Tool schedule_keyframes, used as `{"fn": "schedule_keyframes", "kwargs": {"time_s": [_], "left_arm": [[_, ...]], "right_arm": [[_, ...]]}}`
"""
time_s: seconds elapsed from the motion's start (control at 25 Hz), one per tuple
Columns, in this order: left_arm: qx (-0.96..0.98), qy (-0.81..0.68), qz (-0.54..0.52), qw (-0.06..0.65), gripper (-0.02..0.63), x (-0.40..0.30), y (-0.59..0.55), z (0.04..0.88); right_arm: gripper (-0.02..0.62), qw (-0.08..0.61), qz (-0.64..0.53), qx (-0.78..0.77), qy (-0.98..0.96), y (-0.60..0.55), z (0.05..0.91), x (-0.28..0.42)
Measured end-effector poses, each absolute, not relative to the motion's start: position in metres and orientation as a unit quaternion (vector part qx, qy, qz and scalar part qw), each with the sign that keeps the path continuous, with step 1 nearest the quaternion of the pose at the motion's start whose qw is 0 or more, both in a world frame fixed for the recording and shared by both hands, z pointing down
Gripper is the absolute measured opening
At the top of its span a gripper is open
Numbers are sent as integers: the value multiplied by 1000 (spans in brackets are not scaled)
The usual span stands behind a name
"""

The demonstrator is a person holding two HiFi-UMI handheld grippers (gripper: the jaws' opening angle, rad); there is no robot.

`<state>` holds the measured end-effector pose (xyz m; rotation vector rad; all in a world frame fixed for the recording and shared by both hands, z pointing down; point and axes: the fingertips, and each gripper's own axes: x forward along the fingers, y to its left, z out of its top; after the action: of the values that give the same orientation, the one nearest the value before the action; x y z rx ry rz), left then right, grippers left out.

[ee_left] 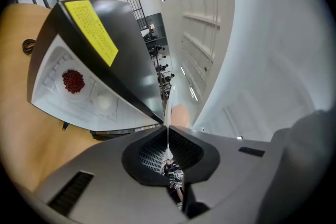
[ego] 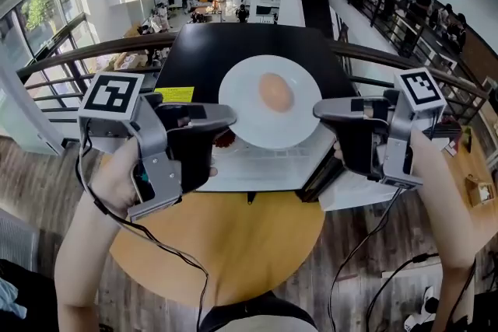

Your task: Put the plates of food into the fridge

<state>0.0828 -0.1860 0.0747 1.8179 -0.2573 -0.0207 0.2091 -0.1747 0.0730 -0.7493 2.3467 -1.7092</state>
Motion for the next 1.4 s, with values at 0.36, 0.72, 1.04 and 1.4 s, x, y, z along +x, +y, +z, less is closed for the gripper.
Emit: {"fn": "schedule_keyframes", "kwargs": {"time_s": [0.36, 0.72, 1.04, 1.4], "left_arm": [[794, -133, -30, 592, 14, 68, -134, 117], [778, -140, -43, 610, 14, 19, -103, 200], [749, -150, -57, 642, 14, 37, -89, 257], [738, -188, -58, 645, 14, 32, -84, 304]], "right_arm": [[18, 87, -545, -253, 794, -128, 114, 193], [18, 128, -560, -251, 779, -98, 199, 143], [18, 145, -569, -268, 764, -88, 249, 162], [18, 164, -588, -284, 740, -80, 304, 158]]}}
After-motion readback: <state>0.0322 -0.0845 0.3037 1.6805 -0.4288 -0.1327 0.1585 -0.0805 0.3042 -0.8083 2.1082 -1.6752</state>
